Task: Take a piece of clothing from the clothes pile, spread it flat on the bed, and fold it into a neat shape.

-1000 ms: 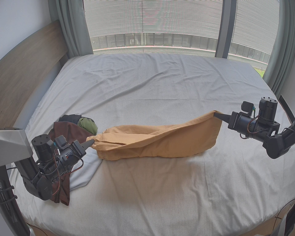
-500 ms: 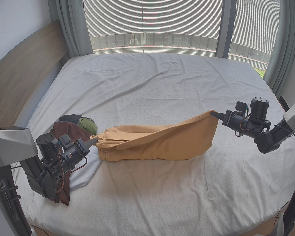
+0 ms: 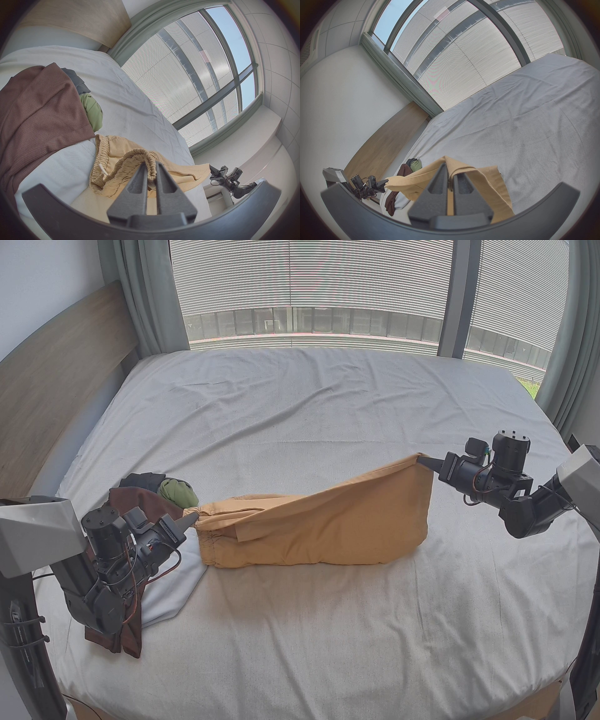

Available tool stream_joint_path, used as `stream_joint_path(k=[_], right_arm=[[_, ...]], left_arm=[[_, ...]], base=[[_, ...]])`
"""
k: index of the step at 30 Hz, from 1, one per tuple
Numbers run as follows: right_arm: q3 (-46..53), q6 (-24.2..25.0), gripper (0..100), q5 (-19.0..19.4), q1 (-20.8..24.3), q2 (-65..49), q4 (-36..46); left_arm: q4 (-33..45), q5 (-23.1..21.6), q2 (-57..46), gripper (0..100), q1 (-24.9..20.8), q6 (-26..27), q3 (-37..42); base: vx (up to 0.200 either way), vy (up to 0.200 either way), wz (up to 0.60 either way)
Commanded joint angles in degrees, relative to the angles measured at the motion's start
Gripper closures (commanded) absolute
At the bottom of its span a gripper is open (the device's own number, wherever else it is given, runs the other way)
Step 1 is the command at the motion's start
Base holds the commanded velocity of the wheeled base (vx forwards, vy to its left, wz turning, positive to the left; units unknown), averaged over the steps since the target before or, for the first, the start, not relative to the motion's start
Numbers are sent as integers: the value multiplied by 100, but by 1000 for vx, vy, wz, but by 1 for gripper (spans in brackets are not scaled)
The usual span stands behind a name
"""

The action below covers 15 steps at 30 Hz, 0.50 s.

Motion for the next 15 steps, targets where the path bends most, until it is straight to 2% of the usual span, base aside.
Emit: stream_joint_path(k=[1, 8, 15], right_arm=[[-351, 16, 100, 3, 23, 404, 51], [-888, 218, 100, -6, 84, 887, 33], [-1327, 236, 100, 3, 172, 1221, 42]], left_arm=[[-4, 18, 150, 100, 32, -46, -103], [23, 247, 440, 100, 58, -143, -490], [40, 264, 554, 100, 93, -187, -622]], base=[[0, 0, 0], [0, 0, 0], [0, 0, 0]])
